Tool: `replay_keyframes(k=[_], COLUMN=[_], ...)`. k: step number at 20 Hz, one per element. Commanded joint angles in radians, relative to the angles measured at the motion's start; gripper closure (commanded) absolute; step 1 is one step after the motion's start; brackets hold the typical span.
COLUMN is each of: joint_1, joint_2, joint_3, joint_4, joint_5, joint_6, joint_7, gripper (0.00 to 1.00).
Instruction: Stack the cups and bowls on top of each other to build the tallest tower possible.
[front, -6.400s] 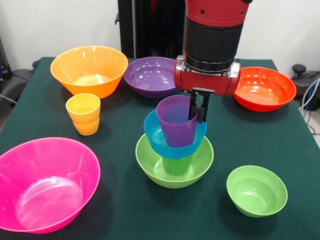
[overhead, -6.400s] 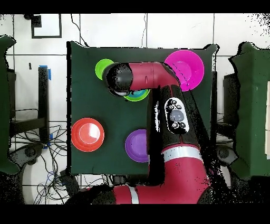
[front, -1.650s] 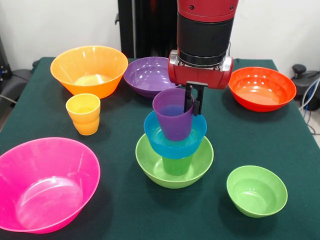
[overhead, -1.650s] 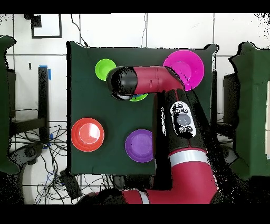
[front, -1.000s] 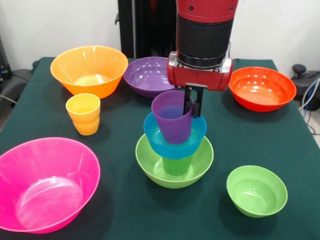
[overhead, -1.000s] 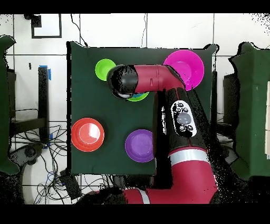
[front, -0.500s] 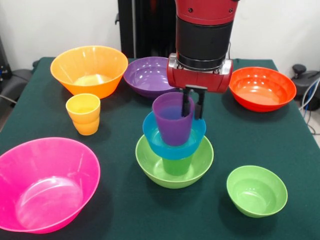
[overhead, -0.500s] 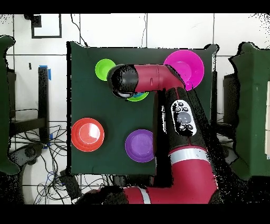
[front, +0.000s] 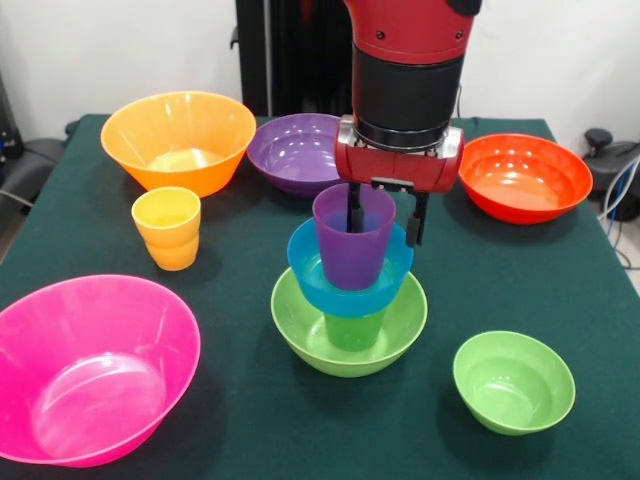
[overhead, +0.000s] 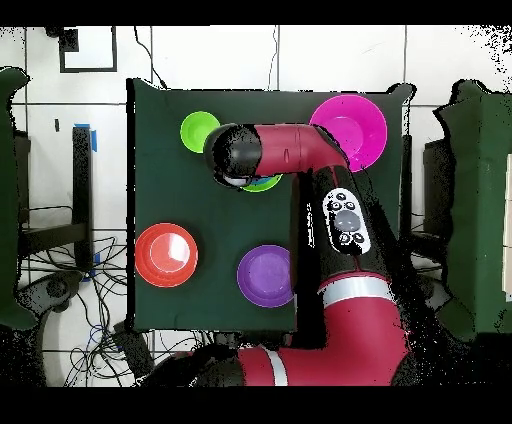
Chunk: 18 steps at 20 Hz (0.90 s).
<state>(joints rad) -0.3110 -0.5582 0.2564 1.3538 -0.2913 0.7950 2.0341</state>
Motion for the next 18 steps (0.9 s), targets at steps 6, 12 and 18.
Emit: replay_keyframes(k=[6,12,18], joint_1=[-0.014,-0.008,-0.008], joint_2=[-0.013,-0.095,-0.128], joint_3=[0.077,0.077,0.081], joint_4=[0.032,0.047,0.072], joint_5=[-0.094,-0.06,-0.051], joint_6=[-0.019,0.078,0.09], joint_7=[-0.214,-0.224,-0.222], gripper=[0.0,0.0,0.0])
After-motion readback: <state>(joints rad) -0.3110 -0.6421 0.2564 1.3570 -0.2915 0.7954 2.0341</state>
